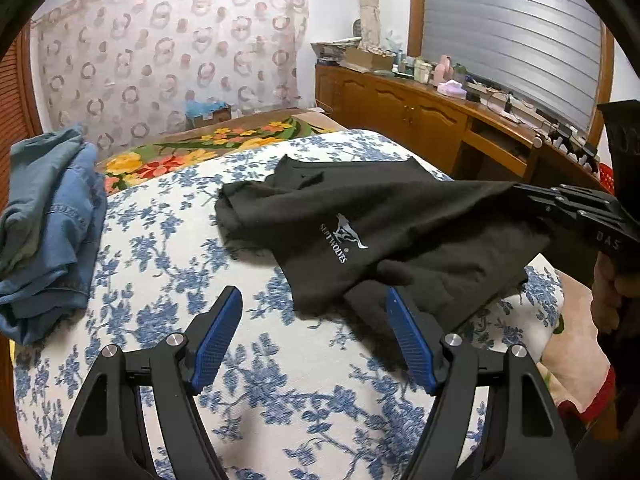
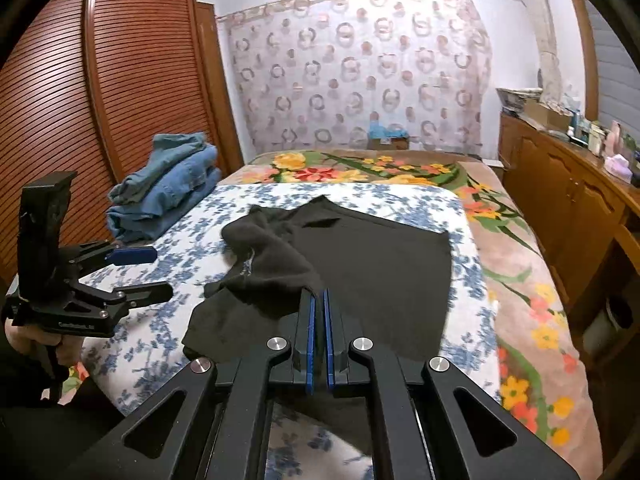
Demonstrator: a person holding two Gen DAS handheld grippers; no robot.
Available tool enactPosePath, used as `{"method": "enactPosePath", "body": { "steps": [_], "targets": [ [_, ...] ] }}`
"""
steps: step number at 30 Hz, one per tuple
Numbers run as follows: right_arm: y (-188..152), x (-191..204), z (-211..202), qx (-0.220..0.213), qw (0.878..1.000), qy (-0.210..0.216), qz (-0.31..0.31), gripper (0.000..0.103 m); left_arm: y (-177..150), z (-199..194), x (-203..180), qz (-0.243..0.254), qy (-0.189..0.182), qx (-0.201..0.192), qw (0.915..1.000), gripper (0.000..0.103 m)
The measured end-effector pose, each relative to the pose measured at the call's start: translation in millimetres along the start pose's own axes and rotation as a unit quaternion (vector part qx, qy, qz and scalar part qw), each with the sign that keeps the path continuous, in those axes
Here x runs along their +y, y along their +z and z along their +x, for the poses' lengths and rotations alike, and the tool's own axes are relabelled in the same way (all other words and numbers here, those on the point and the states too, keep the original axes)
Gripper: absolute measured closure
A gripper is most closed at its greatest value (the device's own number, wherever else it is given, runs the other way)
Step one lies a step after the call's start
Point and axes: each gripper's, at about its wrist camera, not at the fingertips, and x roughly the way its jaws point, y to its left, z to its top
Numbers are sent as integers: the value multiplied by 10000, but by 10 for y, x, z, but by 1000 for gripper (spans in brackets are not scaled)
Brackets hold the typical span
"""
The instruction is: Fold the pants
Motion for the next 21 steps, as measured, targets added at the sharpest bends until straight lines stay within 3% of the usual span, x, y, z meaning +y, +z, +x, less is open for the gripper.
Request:
{"method": "enactPosePath", "body": {
  "steps": [21],
  "targets": [
    [-187,-236,-68,348,9976,-372,470,99,-124,351,-353,330,-53,351,9988,28]
  ]
}}
